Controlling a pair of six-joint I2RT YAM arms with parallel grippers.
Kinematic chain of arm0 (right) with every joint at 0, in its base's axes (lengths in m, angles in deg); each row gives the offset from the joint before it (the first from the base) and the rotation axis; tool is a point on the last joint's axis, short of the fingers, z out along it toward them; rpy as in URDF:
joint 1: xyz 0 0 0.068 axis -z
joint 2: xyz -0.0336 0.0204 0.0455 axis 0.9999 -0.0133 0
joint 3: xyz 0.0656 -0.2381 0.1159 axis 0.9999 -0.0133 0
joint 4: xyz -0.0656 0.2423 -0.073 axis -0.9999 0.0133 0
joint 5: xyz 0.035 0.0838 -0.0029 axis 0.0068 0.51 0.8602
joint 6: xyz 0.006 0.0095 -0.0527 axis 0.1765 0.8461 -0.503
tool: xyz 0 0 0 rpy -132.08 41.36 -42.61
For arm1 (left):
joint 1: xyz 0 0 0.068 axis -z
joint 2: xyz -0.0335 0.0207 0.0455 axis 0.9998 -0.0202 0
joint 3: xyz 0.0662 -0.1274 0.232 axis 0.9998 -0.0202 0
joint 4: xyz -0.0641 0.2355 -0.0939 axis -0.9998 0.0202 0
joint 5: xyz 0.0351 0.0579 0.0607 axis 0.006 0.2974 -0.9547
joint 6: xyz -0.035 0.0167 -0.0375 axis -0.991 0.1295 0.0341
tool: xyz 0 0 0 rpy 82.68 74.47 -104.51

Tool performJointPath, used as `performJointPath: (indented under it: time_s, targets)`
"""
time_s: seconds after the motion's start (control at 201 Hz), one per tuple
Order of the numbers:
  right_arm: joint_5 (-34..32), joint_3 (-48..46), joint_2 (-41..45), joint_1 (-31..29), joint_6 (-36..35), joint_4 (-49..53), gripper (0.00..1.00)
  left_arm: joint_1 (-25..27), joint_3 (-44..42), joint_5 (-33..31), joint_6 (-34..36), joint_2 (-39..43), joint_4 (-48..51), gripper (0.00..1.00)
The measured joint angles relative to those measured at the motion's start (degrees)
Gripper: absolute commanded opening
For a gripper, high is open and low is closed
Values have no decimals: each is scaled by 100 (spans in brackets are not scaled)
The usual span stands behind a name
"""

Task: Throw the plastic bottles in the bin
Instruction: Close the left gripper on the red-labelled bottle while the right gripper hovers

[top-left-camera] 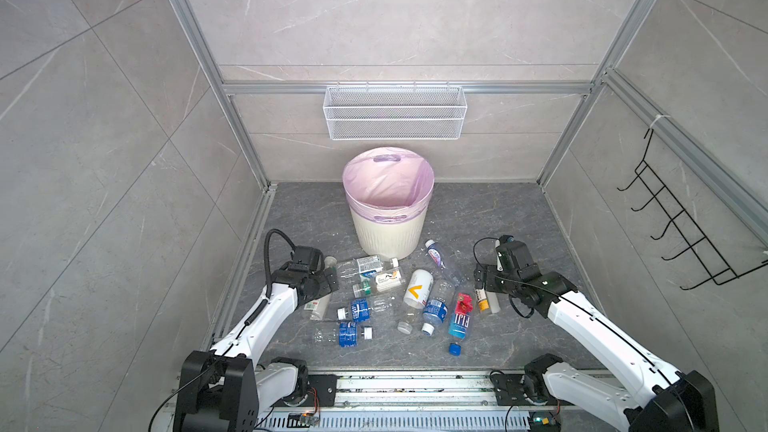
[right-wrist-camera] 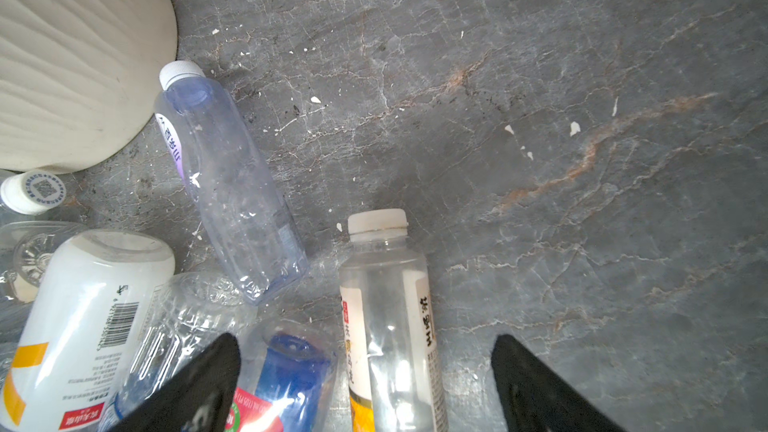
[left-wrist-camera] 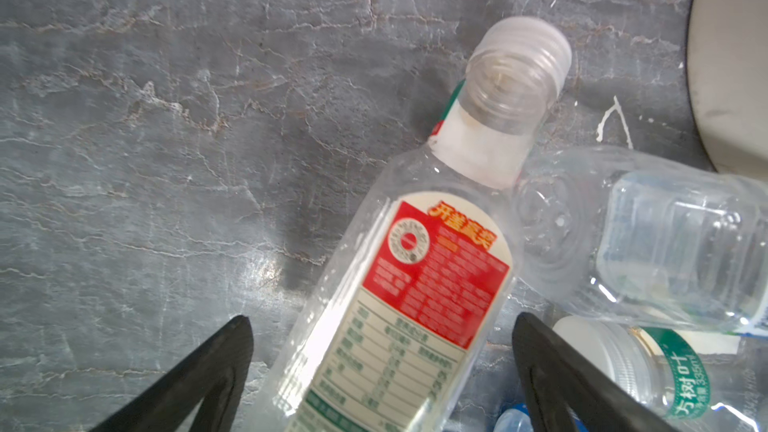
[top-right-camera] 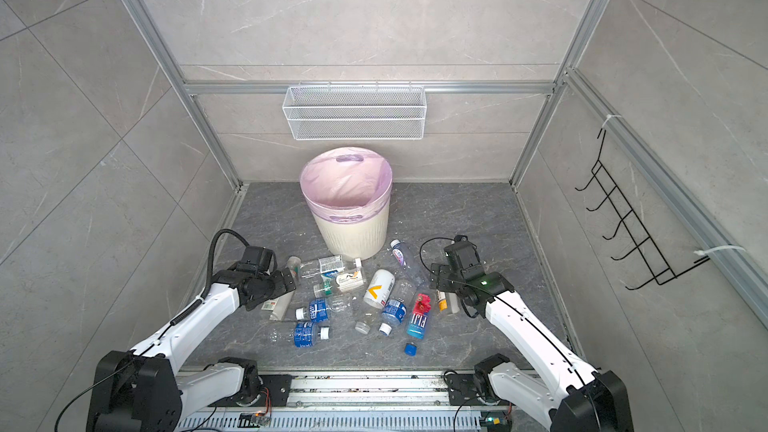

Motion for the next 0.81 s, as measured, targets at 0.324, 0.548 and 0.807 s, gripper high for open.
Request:
performJointPath:
  time_s: [0.324, 0.548, 0.807]
  targets:
    - [59, -28, -22, 0, 0, -2, 96, -42, -57, 105, -2, -177, -195, 94]
    - [63, -28, -57, 0, 2, -2, 96, -44, -59, 149, -2, -422, -334, 81]
    - [85, -28, -175, 0, 0, -2, 95, -107, -83, 149, -2, -442, -413, 81]
